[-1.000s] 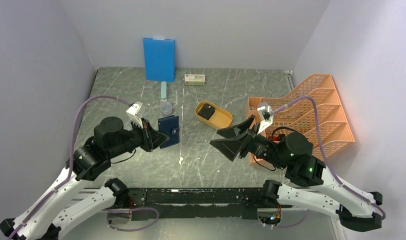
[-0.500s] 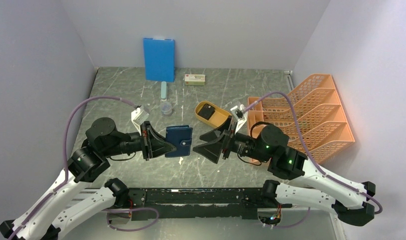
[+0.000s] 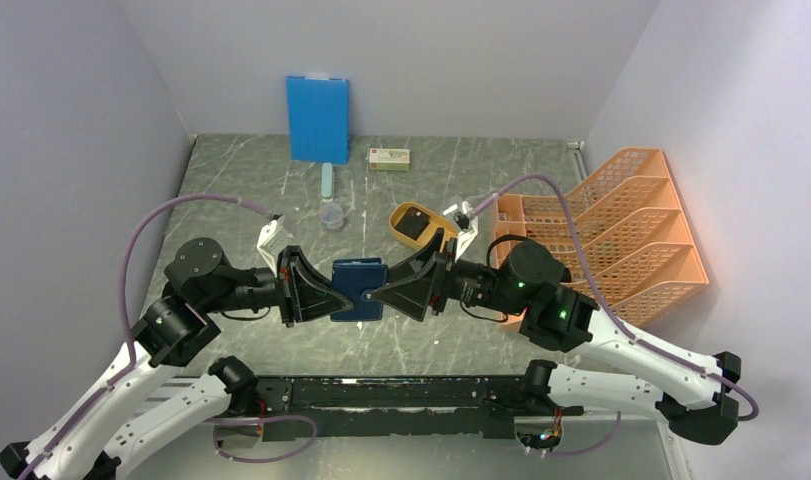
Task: Put the credit cards into the card holder
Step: Adjust the card holder.
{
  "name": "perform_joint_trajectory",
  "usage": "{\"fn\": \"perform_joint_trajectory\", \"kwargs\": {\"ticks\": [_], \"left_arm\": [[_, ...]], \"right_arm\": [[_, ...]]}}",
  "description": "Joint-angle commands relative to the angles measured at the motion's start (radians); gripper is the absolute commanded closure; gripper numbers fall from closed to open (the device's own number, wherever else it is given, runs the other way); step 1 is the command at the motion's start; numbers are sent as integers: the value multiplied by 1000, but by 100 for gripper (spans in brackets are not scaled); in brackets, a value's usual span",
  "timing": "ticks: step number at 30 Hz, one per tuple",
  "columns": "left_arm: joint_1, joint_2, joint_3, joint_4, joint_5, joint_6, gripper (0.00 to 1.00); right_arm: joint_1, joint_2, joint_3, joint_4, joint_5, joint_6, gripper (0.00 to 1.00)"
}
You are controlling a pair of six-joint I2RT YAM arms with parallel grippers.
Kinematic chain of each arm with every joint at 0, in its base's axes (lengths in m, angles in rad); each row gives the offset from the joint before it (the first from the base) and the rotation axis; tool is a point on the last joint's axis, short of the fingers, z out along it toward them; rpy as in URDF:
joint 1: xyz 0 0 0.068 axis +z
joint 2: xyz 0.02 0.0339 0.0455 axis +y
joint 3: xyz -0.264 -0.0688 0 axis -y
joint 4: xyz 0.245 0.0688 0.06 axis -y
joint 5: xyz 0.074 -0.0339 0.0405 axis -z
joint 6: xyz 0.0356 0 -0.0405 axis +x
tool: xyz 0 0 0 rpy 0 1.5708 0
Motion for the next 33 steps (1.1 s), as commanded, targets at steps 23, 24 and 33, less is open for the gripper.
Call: {"fn": "perform_joint_trajectory", "kwargs": {"ticks": [23, 24, 33], "left_arm": [[-1, -11, 10, 328, 362, -114, 95], [-2, -6, 11, 338, 362, -120, 95], [-2, 28, -8, 407, 287, -169, 95]], "right_arm": [[1, -41, 153, -85, -224, -104, 37], [2, -38, 157, -86, -241, -102, 37], [2, 4, 178, -106, -257, -84, 36]]}}
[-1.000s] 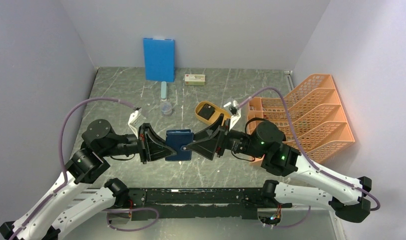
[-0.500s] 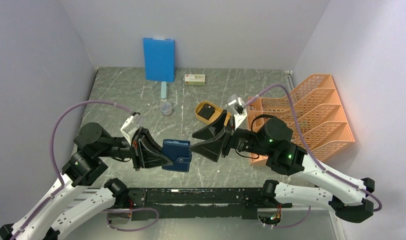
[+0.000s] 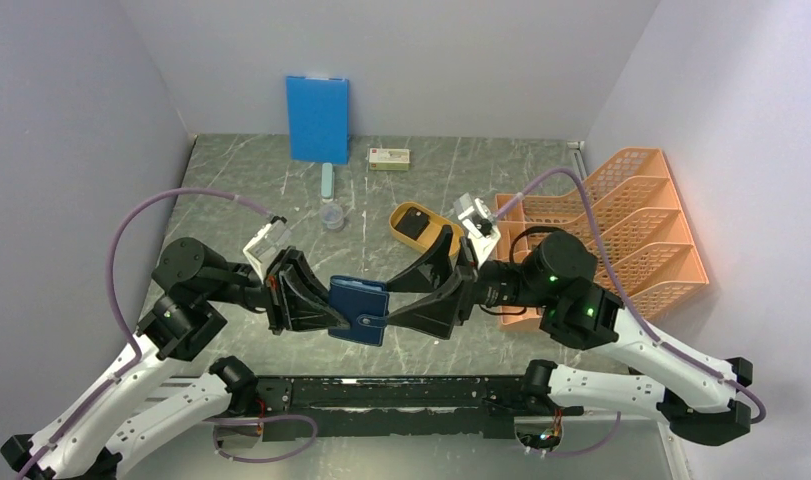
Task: Put the credit cards into the card holder
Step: Adjust the card holder.
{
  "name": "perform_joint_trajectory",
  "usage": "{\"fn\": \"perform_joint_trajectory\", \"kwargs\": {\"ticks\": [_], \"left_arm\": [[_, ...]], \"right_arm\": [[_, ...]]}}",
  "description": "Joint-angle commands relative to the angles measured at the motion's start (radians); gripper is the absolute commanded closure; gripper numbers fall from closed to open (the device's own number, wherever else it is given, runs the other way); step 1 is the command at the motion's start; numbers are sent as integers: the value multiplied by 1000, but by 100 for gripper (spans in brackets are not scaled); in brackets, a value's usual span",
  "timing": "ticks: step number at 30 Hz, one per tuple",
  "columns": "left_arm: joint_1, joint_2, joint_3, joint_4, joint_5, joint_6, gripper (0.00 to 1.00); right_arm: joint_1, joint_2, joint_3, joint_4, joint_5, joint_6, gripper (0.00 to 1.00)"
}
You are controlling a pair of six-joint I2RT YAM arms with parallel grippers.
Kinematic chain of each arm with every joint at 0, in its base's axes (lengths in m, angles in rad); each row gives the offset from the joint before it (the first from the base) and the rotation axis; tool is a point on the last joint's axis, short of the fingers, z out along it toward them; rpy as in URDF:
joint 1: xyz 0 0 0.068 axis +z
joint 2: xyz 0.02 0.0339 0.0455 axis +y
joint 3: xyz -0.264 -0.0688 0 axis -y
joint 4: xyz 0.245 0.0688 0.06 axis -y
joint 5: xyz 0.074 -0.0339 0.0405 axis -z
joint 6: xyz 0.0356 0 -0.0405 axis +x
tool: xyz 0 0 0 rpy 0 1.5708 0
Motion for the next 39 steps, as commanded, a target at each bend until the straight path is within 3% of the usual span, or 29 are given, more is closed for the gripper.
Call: {"fn": "perform_joint_trajectory", "kwargs": {"ticks": [1, 13, 23, 25, 28, 33, 37, 39], "left_arm": [[-2, -4, -10, 131, -22, -67, 95], [-2, -11, -8, 94, -38, -52, 95], [-2, -6, 5, 66, -48, -20, 92], [-2, -3, 8, 58, -50, -14, 89], [-2, -1, 7, 47, -51, -9, 75], [-2, -10, 2, 9, -84, 9, 55], [-1, -14, 0, -20, -126, 21, 55], [-2, -16, -2, -21, -144, 25, 60]], "right_arm": [[3, 31, 31, -34, -5, 5, 36], [3, 57, -9, 97, 22, 72, 50], [6, 106, 16, 89, 9, 87, 75], [7, 104, 17, 88, 20, 86, 86], [10, 90, 10, 92, 57, 88, 98], [9, 75, -3, 95, 114, 95, 100], [9, 76, -1, 78, 161, 97, 100], [8, 77, 0, 75, 166, 97, 100]]}}
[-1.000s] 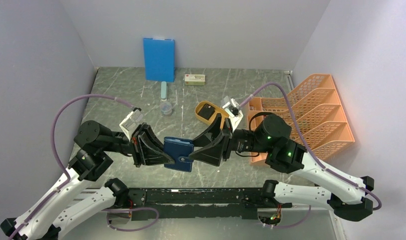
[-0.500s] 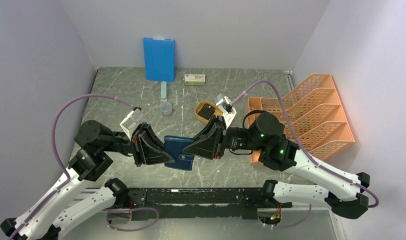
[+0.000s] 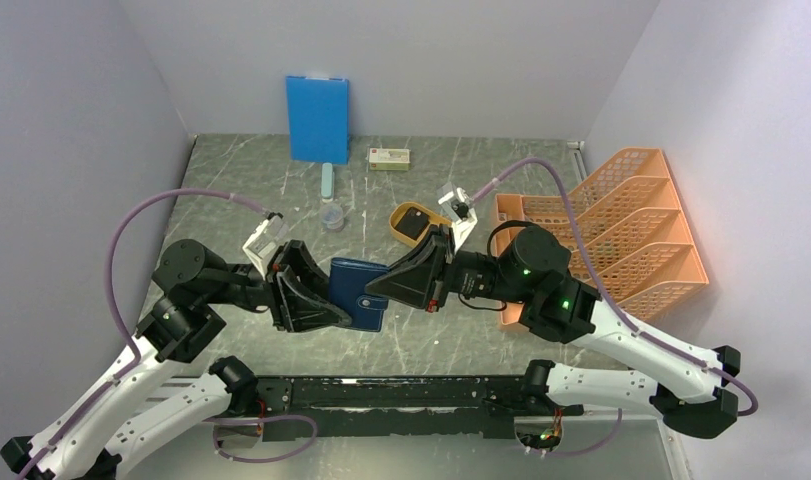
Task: Put the credit cards into the card holder
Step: Adjust the card holder, then place the card holder at the center of the board.
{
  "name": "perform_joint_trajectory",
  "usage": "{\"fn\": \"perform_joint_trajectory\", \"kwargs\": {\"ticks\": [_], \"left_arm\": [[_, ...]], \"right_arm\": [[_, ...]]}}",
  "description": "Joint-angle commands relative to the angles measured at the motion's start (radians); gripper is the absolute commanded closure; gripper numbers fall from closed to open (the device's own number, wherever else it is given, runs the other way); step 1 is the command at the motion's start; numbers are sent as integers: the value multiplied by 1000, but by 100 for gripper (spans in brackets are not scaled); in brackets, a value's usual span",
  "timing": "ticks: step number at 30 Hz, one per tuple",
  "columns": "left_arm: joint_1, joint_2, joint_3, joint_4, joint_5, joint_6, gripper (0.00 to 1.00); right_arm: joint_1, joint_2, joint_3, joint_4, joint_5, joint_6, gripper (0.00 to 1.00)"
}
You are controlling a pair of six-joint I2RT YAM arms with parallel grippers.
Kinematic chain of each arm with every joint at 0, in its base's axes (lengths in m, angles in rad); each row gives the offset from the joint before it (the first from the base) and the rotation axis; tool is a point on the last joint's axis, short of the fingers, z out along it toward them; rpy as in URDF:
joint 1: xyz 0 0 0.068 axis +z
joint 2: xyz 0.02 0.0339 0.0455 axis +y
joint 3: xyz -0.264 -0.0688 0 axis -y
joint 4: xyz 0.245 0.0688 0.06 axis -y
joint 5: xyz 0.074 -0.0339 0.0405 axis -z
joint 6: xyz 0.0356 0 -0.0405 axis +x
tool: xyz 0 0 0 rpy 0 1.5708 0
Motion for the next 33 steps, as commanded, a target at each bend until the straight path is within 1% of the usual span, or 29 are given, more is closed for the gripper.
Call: {"fn": "perform_joint_trajectory", "kwargs": {"ticks": [1, 3, 4, 5, 6, 8, 10, 11, 13, 14, 15, 16, 18, 19, 21, 23, 26, 30, 33], "left_arm": [[-2, -12, 5, -43, -67, 30, 67], [-2, -13, 8, -71, -97, 41, 85], [-2, -15, 9, -82, -115, 47, 91], [-1, -19, 8, -93, -134, 53, 95], [-2, -26, 4, -101, -159, 57, 95], [-2, -49, -9, -119, -229, 56, 95], [-2, -76, -20, -136, -307, 50, 95], [-2, -82, -22, -156, -338, 52, 95], [-1, -78, -20, -214, -396, 59, 95], [-2, -68, -18, -253, -436, 64, 95], [-2, -52, -18, -294, -482, 70, 95], [-2, -34, -25, -336, -533, 66, 95], [-2, 20, -60, -413, -644, 41, 95], [-1, 52, -90, -441, -687, 25, 95], [0, 132, -134, -450, -725, -2, 95], [0, 204, -173, -408, -742, -30, 95], [5, 302, -191, -318, -785, -47, 95], [18, 481, -169, -239, -808, -56, 95], [39, 579, -179, -146, -793, -82, 95]], "right_arm": [[4, -15, 4, 11, 45, 9, 100], [4, -11, 7, 7, 38, 10, 100], [5, -8, 8, 6, 36, 10, 100], [4, -8, 12, -17, 43, 13, 100], [5, -8, 17, -38, 52, 18, 92], [5, -24, 19, -66, 53, 15, 52], [5, -66, 11, -94, 78, 10, 18], [5, -92, 13, -122, 105, 0, 12], [4, -152, 18, -199, 164, -28, 8], [5, -183, 17, -240, 214, -43, 8], [5, -224, 13, -310, 289, -53, 7], [4, -254, -1, -362, 441, -45, 7], [4, -312, -57, -454, 636, 10, 9], [4, -333, -89, -482, 696, 27, 10], [4, -355, -144, -528, 767, 58, 10], [5, -359, -198, -555, 803, 90, 11], [4, -348, -267, -547, 790, 118, 12], [4, -347, -344, -497, 750, 144, 14], [4, -362, -421, -441, 737, 154, 14]]}}
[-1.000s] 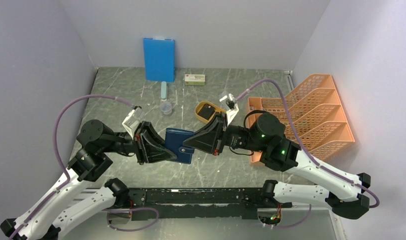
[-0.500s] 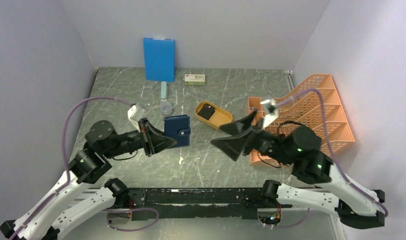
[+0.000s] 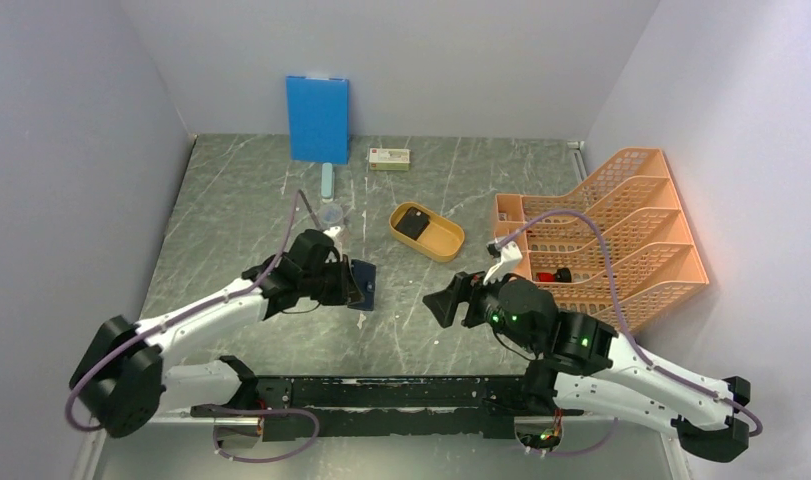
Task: Put the credit cards into the card holder
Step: Place the card holder at the center of the board.
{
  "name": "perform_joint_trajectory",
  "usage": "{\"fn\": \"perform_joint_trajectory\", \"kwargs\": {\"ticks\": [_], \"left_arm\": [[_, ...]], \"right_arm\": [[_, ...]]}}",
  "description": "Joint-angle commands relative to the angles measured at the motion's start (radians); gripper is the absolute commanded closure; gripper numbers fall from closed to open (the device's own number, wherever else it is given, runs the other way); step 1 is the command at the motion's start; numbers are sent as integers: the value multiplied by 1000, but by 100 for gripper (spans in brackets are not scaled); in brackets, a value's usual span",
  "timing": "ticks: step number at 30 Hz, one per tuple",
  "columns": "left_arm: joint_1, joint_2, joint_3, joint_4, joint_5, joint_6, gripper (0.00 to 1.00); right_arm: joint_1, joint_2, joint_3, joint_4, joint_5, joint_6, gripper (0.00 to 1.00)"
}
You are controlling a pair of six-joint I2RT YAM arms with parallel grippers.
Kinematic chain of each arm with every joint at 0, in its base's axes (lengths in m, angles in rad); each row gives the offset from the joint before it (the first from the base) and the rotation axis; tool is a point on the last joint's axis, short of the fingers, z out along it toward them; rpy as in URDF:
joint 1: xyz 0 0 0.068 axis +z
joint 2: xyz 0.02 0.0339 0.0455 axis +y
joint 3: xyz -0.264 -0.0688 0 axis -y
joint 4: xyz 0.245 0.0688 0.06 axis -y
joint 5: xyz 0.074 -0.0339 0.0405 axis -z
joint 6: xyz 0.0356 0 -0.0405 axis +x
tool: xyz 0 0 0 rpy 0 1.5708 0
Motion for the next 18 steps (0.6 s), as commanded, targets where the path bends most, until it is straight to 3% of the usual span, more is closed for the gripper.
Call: {"fn": "perform_joint_trajectory", "kwargs": {"ticks": [1, 8, 12, 18], "left_arm": [[37, 105, 18, 196, -29, -53, 95], [175, 212, -116, 552, 192, -223, 95], [218, 275, -145, 713, 304, -235, 95], [295, 412, -172, 810, 409, -257, 95]], "right_arm": [[3, -40, -80, 81, 14, 49, 13], [1, -39, -162, 121, -33, 93, 13], [2, -52, -209, 170, -69, 105, 13], [3, -24, -217, 182, -78, 118, 14]]}}
